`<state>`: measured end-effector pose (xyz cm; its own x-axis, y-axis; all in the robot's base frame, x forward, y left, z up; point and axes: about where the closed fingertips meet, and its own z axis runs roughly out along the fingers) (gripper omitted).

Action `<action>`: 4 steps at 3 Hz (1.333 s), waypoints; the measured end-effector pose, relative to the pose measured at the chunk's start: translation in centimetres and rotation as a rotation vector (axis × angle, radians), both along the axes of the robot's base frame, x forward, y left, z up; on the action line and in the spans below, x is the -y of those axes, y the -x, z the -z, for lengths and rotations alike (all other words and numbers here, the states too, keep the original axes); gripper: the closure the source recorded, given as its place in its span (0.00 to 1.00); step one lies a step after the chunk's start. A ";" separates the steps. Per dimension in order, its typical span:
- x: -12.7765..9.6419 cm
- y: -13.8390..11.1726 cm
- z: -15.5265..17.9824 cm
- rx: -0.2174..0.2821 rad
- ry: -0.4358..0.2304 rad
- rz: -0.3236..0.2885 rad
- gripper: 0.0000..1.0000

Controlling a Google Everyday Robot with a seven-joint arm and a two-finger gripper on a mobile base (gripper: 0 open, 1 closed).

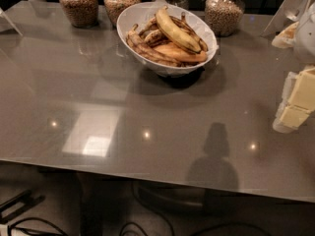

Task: Pick banana from white bowl

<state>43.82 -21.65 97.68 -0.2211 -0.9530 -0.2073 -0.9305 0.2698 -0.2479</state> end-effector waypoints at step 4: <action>-6.3 -11.5 -1.8 0.215 -0.229 0.056 0.00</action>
Offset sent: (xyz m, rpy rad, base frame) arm 0.0599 0.0292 0.0052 0.1589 -0.1432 -0.0123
